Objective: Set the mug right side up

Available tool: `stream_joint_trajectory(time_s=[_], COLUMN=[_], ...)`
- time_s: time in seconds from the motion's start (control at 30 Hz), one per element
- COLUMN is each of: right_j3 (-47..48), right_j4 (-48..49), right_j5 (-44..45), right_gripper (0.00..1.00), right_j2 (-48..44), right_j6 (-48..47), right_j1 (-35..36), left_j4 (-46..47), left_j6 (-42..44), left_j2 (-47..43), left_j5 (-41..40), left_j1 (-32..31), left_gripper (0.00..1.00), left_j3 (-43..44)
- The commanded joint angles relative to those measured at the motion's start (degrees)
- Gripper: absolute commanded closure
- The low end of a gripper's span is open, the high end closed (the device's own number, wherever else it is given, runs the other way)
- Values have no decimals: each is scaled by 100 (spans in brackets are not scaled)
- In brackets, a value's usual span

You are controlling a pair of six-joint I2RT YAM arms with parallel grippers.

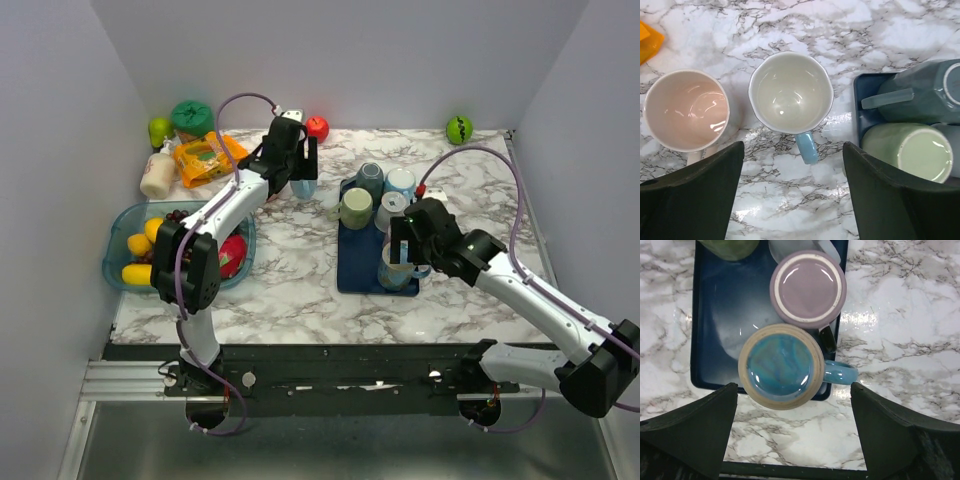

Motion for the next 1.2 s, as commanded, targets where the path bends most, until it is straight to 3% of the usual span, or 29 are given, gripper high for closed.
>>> stream_joint_trajectory(time_s=[0.0, 0.37, 0.7, 0.93, 1.17], right_j3=[-297, -289, -438, -429, -280], right_j4=[139, 174, 367, 420, 561], right_j5=[-840, -2016, -1921, -3037, -2889], right_gripper=[0, 2, 4, 4, 8], right_j2=[-212, 315, 456, 658, 1123], right_j6=[-833, -2459, -3812, -3893, -3428], right_j1=[-158, -545, -747, -765, -765], left_j4=[63, 45, 36, 36, 10], left_j6=[-86, -33, 46, 72, 99], left_j2=[-467, -1319, -1619, -1645, -1750], left_j5=[299, 896, 932, 941, 941], left_j1=[-36, -36, -18, -1, 61], left_gripper=[11, 7, 6, 6, 6], left_j3=[-130, -491, -816, -842, -965])
